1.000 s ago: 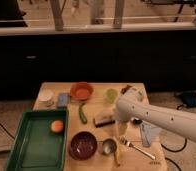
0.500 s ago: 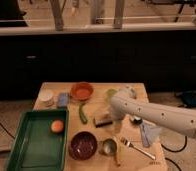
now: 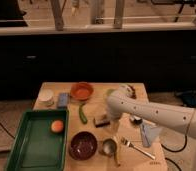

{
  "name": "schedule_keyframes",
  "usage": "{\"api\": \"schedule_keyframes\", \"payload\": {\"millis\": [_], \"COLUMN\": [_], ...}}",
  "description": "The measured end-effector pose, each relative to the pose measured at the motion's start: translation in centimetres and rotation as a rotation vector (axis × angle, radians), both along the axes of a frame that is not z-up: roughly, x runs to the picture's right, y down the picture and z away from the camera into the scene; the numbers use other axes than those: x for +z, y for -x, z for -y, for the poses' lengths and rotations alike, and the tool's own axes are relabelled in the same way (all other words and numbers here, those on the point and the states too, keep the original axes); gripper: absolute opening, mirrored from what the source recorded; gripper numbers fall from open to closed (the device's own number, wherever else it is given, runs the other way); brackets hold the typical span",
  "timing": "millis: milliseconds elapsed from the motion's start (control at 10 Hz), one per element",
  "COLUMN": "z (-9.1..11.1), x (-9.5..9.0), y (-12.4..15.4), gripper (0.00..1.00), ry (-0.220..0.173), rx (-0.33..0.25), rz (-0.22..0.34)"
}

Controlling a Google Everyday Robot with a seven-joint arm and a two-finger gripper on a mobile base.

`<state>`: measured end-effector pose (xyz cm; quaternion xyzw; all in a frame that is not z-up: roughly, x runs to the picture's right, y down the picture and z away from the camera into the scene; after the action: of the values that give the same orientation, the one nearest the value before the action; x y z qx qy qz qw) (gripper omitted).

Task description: Place eraser in paper cup

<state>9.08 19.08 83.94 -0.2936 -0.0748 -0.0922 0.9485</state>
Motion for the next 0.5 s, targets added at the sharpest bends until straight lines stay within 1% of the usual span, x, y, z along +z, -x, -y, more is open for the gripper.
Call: {"api": "schedule_keyframes", "payload": {"millis": [500], "z": [-0.5], "x": [1.3], "y": [0.1], "gripper": [0.8], "ry": [0.023], "rx": [-0.007], "rz": [0.008]}}
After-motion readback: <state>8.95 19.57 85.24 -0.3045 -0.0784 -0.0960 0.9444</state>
